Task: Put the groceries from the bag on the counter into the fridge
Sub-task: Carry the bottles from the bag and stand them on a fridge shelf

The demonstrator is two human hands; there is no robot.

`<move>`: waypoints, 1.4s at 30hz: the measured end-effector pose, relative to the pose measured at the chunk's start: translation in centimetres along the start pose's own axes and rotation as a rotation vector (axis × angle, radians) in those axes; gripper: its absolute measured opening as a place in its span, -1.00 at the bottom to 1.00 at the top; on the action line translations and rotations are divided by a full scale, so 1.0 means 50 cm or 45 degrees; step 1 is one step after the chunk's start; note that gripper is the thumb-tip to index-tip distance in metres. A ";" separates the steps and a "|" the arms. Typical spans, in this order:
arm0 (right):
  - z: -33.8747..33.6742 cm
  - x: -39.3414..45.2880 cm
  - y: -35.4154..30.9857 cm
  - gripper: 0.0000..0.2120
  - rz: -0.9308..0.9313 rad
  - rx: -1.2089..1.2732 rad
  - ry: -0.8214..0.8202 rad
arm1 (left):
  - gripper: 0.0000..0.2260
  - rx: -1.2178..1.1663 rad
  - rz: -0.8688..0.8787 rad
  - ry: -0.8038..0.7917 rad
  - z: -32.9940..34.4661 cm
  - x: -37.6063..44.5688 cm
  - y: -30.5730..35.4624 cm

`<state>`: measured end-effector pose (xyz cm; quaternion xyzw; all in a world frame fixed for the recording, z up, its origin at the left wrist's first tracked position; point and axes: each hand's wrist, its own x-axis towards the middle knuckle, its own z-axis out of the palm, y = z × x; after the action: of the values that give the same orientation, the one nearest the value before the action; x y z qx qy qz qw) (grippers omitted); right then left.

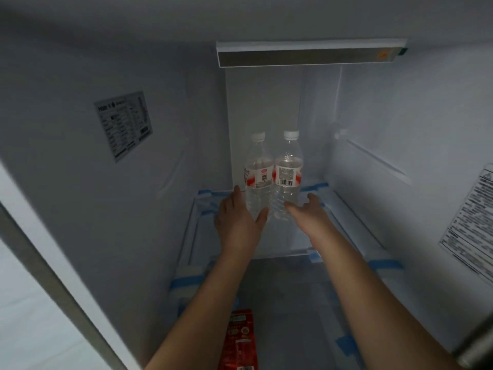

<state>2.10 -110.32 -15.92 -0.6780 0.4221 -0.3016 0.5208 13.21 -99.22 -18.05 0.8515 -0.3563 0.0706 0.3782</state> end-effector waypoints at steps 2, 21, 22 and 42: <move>-0.009 -0.018 0.007 -0.18 0.004 -0.077 0.031 | -0.25 0.086 0.032 0.017 -0.020 -0.026 -0.001; -0.047 -0.404 0.091 -0.32 -0.461 -1.483 0.184 | -0.43 0.526 0.527 -0.156 -0.172 -0.295 -0.052; -0.050 -0.418 0.094 -0.34 -0.458 -1.523 0.179 | -0.43 0.522 0.534 -0.154 -0.174 -0.306 -0.054; -0.173 -0.685 0.226 -0.34 -0.479 -1.495 -0.053 | -0.41 0.737 0.577 -0.335 -0.232 -0.655 -0.021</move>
<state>-23.96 -85.00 -23.35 -0.9202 0.3804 -0.0923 0.0066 -8.47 -72.59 -23.26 0.8244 -0.5462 0.1402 0.0484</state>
